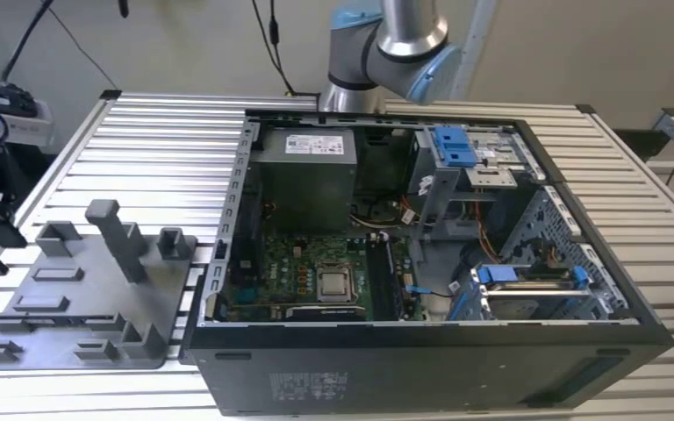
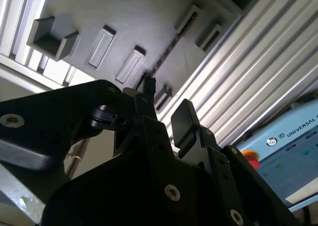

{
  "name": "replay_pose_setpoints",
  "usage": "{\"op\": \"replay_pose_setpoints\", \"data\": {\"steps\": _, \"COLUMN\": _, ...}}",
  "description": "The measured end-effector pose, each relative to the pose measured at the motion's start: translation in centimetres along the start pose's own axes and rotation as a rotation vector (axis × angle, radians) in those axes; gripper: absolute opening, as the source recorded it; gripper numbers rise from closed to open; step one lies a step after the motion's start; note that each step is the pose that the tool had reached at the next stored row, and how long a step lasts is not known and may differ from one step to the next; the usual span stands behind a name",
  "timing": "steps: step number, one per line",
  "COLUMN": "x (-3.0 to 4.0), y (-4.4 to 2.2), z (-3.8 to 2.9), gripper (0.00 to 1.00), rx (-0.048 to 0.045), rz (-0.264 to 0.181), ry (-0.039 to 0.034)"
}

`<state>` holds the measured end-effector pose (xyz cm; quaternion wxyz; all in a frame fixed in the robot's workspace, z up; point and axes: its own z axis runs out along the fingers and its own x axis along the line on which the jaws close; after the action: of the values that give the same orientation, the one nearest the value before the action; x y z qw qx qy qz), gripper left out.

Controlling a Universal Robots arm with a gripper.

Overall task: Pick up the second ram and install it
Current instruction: 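Pick up the second ram and move it above second insertion slot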

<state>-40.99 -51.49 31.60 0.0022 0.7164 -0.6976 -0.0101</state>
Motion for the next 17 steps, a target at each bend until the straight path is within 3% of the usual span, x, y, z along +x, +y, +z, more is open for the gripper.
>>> {"op": "replay_pose_setpoints", "data": {"steps": 10, "x": 0.0, "y": -0.01, "z": 0.66, "gripper": 0.42, "rx": -0.0037, "rz": 0.0, "ry": -0.0014}}
{"op": "replay_pose_setpoints", "data": {"steps": 17, "x": 0.02, "y": -0.03, "z": 1.6, "gripper": 0.42, "rx": -0.0036, "rz": 0.0, "ry": -0.002}}
